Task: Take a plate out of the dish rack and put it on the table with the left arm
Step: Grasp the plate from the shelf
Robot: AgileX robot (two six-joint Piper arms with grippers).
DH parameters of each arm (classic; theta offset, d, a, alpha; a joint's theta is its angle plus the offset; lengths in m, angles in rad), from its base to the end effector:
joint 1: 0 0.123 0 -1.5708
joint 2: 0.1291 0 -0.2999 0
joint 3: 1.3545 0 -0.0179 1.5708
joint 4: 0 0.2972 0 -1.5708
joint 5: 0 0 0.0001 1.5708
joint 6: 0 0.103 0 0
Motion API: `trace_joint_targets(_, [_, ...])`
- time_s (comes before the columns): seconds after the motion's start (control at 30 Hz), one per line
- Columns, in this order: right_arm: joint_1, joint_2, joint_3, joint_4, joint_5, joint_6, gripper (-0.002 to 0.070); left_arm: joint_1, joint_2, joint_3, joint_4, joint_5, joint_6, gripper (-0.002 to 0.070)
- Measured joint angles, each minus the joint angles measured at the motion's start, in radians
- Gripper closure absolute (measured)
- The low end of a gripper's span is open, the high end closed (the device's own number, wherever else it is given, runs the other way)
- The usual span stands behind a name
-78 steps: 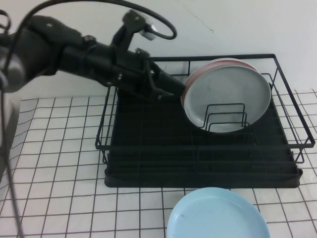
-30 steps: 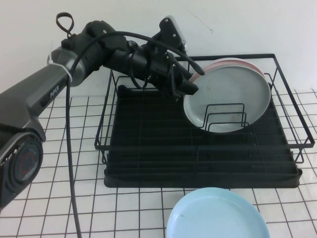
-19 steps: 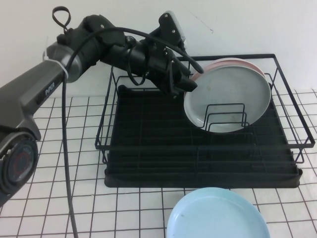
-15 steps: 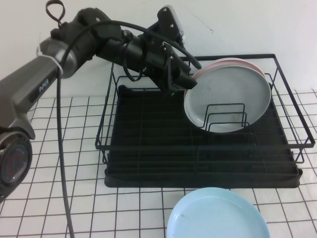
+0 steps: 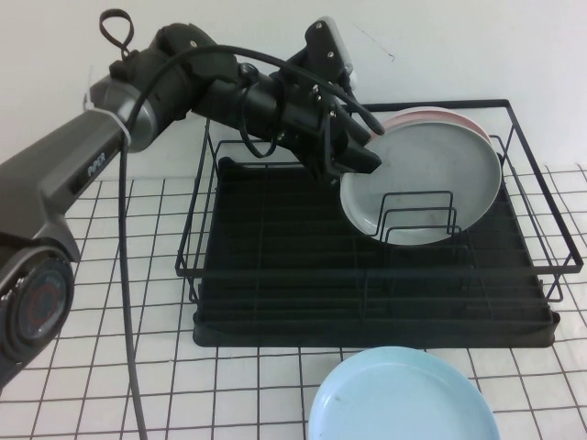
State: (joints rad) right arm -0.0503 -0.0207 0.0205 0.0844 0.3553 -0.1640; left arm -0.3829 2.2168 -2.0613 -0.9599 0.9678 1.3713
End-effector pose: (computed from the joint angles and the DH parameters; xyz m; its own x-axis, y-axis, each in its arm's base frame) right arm 0.0957 -0.0018 0.1720 -0.2642 -0.0715 -0.9618 -0.0004 0.9973 -0.0741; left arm 0.4958 -0.2746 0.2822 -0.0303 0.5191 -0.8542 0.9696 0.2229 0.1010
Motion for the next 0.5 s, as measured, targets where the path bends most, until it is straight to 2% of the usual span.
trace_joint_targets(0.5, [0.000,0.000,0.000,0.000,0.000,0.000,0.0678,-0.002,0.051,0.000,-0.039,-0.055,0.032,0.0344])
